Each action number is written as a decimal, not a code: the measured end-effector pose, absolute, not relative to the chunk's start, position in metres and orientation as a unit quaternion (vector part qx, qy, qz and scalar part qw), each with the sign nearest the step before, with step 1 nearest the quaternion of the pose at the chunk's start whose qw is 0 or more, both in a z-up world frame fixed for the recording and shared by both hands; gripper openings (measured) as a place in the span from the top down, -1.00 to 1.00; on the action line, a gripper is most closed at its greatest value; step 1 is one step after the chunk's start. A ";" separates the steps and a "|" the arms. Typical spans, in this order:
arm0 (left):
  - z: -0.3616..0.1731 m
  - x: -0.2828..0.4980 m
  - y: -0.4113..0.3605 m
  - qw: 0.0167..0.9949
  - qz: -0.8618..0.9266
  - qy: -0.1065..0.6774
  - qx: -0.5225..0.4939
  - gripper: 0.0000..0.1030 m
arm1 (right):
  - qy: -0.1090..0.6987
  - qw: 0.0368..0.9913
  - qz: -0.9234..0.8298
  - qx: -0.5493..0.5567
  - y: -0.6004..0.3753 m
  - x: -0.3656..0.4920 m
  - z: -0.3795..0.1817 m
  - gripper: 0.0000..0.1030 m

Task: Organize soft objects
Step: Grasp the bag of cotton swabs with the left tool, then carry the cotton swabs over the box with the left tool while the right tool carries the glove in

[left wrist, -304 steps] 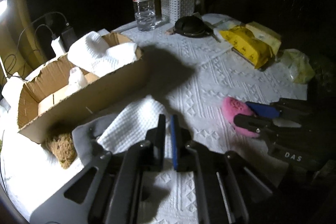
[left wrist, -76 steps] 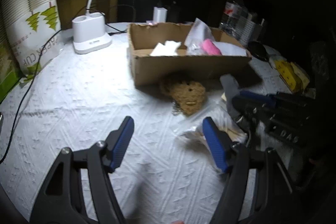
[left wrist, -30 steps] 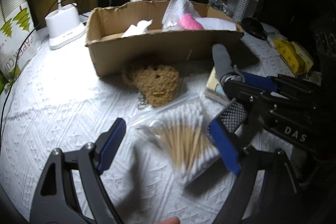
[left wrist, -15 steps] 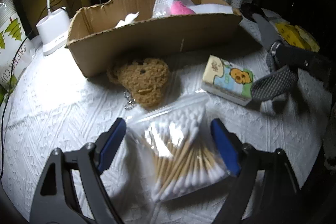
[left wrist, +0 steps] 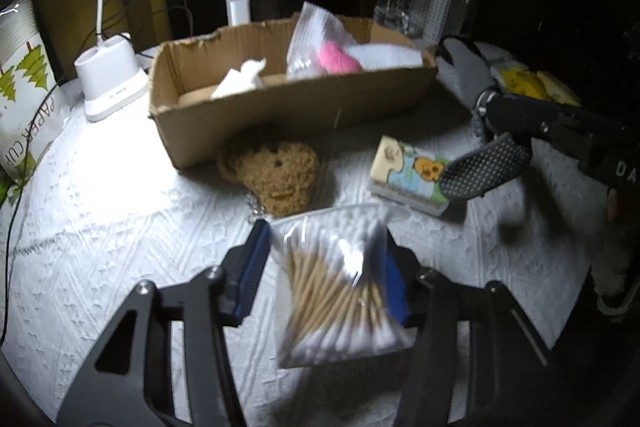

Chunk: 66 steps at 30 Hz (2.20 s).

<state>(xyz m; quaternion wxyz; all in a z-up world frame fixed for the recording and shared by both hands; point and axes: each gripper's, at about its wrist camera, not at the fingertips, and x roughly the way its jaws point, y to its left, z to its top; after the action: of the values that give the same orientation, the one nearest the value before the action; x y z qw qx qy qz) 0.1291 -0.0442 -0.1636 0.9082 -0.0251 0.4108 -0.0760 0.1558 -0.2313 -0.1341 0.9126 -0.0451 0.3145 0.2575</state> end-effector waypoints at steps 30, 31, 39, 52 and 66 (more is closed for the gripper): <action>-0.097 0.161 0.007 0.940 -0.046 0.335 -0.052 -0.02 | 0.290 0.913 0.280 -0.063 -0.200 0.192 -0.096 0.44; -0.097 0.163 0.008 0.940 -0.045 0.334 -0.053 -0.02 | 0.290 0.913 0.280 -0.064 -0.200 0.195 -0.095 0.44; -0.096 0.184 0.015 0.943 -0.037 0.326 -0.061 -0.02 | 0.293 0.911 0.281 -0.072 -0.198 0.217 -0.094 0.44; -0.109 0.228 0.029 0.942 -0.021 0.327 -0.074 -0.02 | 0.302 0.913 0.261 -0.081 -0.196 0.260 -0.105 0.44; -0.129 0.254 0.022 0.940 -0.004 0.339 -0.052 -0.03 | 0.331 0.906 0.247 -0.093 -0.193 0.297 -0.136 0.44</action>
<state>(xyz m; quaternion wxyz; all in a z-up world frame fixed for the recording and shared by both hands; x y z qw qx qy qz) 0.2539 0.0221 -0.1286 0.9395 -0.0518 0.3385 -0.0044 0.2970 -0.1935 -0.1364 0.9061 -0.0930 0.3309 0.2466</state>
